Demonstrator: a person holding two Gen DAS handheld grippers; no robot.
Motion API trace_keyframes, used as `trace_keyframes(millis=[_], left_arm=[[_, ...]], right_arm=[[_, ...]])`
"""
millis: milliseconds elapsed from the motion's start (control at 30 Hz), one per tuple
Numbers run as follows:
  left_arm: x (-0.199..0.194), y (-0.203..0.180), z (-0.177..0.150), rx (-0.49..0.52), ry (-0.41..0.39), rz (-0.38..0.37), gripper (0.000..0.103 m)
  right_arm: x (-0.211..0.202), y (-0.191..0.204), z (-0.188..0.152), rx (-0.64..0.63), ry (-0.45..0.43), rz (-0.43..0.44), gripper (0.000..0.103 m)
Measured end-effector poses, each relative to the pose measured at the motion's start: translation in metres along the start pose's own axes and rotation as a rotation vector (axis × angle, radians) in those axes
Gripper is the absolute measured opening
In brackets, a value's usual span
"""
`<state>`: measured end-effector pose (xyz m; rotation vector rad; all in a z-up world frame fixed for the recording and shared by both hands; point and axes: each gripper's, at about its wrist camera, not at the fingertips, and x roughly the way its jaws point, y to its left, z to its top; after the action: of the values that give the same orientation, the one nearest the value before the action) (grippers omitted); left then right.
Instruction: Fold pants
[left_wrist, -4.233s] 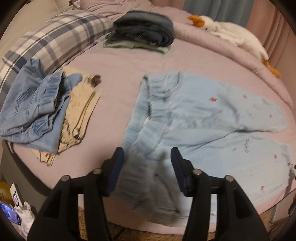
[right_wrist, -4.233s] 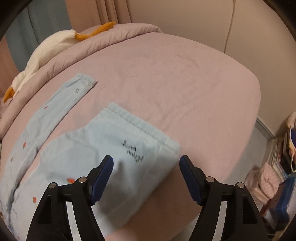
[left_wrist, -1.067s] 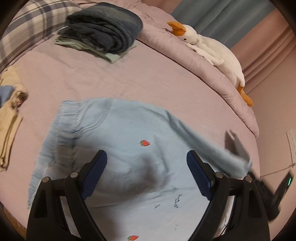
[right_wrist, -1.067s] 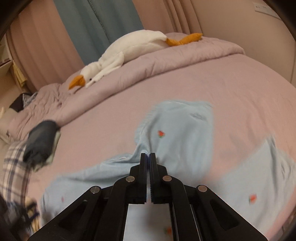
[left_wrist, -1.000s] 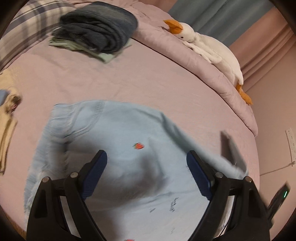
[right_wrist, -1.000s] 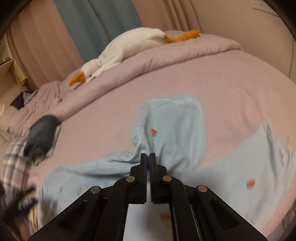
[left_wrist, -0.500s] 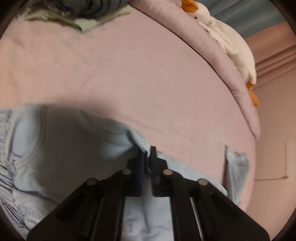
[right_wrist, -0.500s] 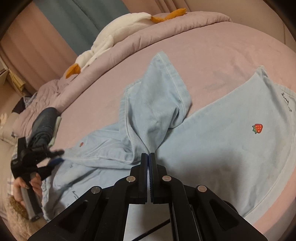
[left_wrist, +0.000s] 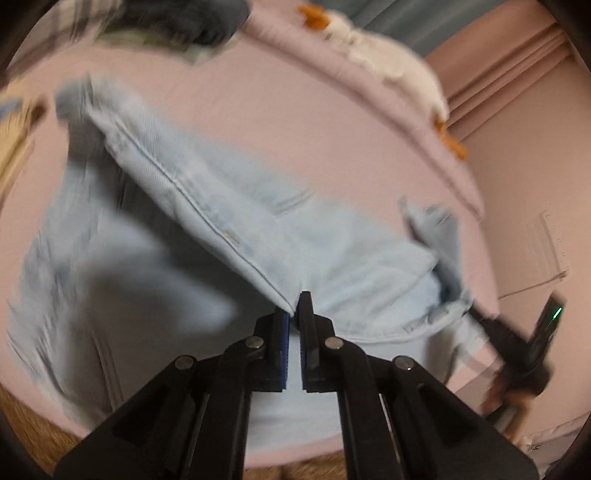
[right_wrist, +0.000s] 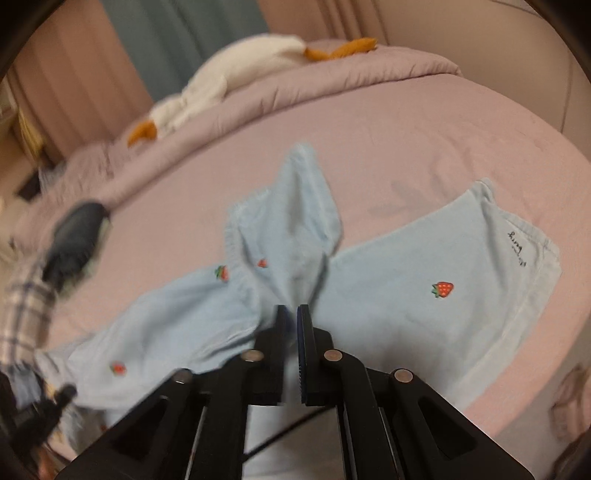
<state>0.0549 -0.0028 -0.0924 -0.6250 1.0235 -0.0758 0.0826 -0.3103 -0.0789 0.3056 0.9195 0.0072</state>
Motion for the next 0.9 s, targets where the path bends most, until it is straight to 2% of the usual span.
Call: trace_keyframes(millis=[67, 133, 167, 200, 233, 267, 300, 367, 433, 467, 600, 667, 733, 767, 800, 833, 867, 900], left_arm=[[0.009, 0.013, -0.006, -0.056, 0.038, -0.011, 0.006], [0.007, 0.016, -0.003, -0.062, 0.025, -0.016, 0.008], [0.004, 0.016, -0.001, -0.063, 0.013, -0.019, 0.008], [0.001, 0.015, 0.002, -0.063, 0.002, -0.021, 0.009], [-0.002, 0.015, 0.004, -0.063, -0.008, -0.022, 0.01], [-0.006, 0.015, 0.006, -0.065, -0.018, -0.023, 0.015], [-0.012, 0.016, 0.002, -0.067, -0.024, -0.017, 0.026], [-0.021, 0.021, 0.0, -0.085, -0.053, 0.007, 0.038], [-0.031, 0.027, 0.004, -0.119, -0.091, 0.018, 0.049], [-0.036, 0.029, 0.007, -0.132, -0.11, 0.022, 0.058], [-0.049, 0.042, 0.025, -0.165, -0.175, 0.075, 0.078], [-0.048, 0.047, 0.033, -0.171, -0.195, 0.124, 0.082], [-0.045, 0.056, 0.039, -0.196, -0.215, 0.157, 0.082], [-0.042, 0.062, 0.044, -0.211, -0.216, 0.161, 0.082], [-0.039, 0.066, 0.047, -0.22, -0.214, 0.161, 0.08], [-0.033, 0.072, 0.053, -0.23, -0.204, 0.155, 0.078], [-0.028, 0.075, 0.056, -0.226, -0.192, 0.143, 0.056], [-0.021, 0.076, 0.06, -0.203, -0.163, 0.106, 0.015]], right_arm=[[0.001, 0.007, 0.01, -0.033, 0.024, -0.044, 0.008], [-0.003, 0.02, 0.024, -0.088, 0.01, -0.053, 0.025], [-0.005, 0.025, 0.029, -0.107, -0.001, -0.047, 0.045], [-0.006, 0.035, 0.037, -0.138, -0.018, -0.04, 0.06], [-0.005, 0.043, 0.042, -0.166, -0.024, -0.031, 0.062], [0.001, 0.054, 0.049, -0.208, -0.017, -0.012, 0.062], [0.011, 0.061, 0.055, -0.23, 0.003, 0.007, 0.063], [0.037, 0.073, 0.067, -0.242, 0.045, 0.003, 0.062], [0.065, 0.083, 0.074, -0.256, 0.06, -0.1, 0.062], [0.081, 0.09, 0.076, -0.279, 0.074, -0.139, 0.062], [0.133, 0.098, 0.074, -0.303, 0.187, -0.194, 0.062], [0.149, 0.096, 0.065, -0.308, 0.208, -0.225, 0.062], [0.147, 0.094, 0.06, -0.301, 0.156, -0.212, 0.06], [0.146, 0.092, 0.06, -0.291, 0.147, -0.2, 0.048], [0.143, 0.088, 0.062, -0.271, 0.142, -0.189, 0.028], [0.142, 0.085, 0.065, -0.261, 0.142, -0.199, 0.015], [0.143, 0.083, 0.071, -0.25, 0.148, -0.191, 0.012], [0.143, 0.078, 0.078, -0.232, 0.162, -0.163, 0.009]])
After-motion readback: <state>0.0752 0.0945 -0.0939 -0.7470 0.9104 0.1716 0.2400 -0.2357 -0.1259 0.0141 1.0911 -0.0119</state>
